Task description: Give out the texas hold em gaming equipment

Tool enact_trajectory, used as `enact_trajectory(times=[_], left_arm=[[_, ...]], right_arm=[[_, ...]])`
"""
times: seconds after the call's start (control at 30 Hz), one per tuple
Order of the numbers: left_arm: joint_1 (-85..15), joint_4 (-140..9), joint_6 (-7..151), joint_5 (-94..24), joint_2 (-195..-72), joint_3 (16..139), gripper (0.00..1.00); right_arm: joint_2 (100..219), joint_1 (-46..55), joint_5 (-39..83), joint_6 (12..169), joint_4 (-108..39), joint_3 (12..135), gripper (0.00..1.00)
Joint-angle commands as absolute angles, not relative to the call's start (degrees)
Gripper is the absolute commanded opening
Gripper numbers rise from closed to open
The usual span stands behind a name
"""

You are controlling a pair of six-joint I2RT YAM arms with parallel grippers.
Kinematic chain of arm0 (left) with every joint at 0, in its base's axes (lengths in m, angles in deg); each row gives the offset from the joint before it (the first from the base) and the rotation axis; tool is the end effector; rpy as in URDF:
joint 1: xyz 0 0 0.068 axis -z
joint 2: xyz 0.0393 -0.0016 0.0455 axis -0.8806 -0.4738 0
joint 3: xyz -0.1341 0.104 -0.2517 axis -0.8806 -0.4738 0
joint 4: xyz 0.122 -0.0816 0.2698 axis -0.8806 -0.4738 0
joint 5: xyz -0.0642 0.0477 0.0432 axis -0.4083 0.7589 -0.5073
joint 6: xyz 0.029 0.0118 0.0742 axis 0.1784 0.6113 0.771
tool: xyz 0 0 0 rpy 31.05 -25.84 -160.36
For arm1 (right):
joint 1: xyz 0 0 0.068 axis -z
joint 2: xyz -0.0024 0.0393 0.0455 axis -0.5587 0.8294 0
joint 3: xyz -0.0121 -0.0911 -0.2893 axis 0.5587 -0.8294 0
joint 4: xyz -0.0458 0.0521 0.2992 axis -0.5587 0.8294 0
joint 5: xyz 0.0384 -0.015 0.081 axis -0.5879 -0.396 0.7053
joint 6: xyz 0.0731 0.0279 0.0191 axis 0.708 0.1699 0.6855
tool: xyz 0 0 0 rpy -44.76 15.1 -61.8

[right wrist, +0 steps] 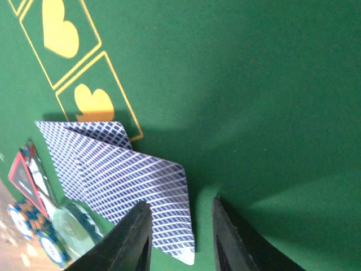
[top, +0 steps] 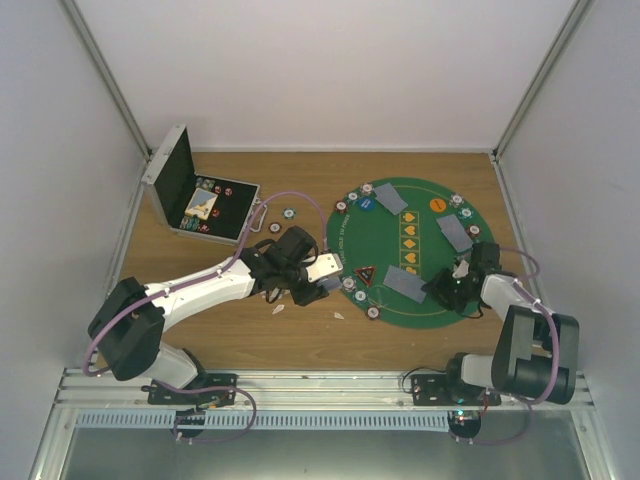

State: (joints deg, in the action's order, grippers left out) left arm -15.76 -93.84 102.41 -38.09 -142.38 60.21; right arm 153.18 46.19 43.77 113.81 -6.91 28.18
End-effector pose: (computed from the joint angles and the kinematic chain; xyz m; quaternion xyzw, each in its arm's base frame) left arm 0.2365 -0.2647 0.1986 0.5314 0.7883 -0.1635 0.2634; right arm 0.2353 -0.0164 0.1059 0.3135 0.9054 0.2673 0.1025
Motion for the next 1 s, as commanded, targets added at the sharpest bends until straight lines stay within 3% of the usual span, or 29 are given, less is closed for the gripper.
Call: enact_trajectory(times=[0.0, 0.07, 0.17, 0.27, 0.4, 0.6, 0.77, 0.97], left_arm=[[-15.93, -90.76, 101.73, -38.17, -140.96, 59.78, 0.57], [-15.93, -90.86, 101.83, -38.09, -140.97, 59.97, 0.57], [-15.93, -91.04, 101.84, -37.81, -141.14, 60.03, 0.57], [-15.93, -91.21, 101.91, -37.83, -141.01, 60.16, 0.57], [-15.93, -91.25, 101.84, -37.94, -140.97, 60.17, 0.57], [-15.93, -91.06, 101.75, -38.57, -140.96, 60.16, 0.57], [-15.93, -91.01, 101.68, -38.61, -140.64, 60.03, 0.57], [-15.92, -90.89, 101.66, -38.91, -140.61, 60.07, 0.57]], right_arm=[[151.09, 46.67, 39.40, 115.41, -3.35, 29.89, 0.36], [149.67, 46.61, 38.25, 116.00, -2.29, 31.14, 0.43], [147.00, 46.58, 36.24, 116.82, -0.95, 33.49, 0.68], [144.89, 46.42, 37.98, 116.01, -0.69, 36.21, 0.76], [146.40, 42.60, 47.43, 111.39, -2.75, 39.71, 0.77], [152.61, 25.28, 62.12, 108.58, -8.06, 44.12, 0.77], [157.12, 14.10, 62.90, 108.26, -10.93, 46.74, 0.72], [162.48, 8.92, 62.99, 106.56, -11.26, 50.14, 0.65]])
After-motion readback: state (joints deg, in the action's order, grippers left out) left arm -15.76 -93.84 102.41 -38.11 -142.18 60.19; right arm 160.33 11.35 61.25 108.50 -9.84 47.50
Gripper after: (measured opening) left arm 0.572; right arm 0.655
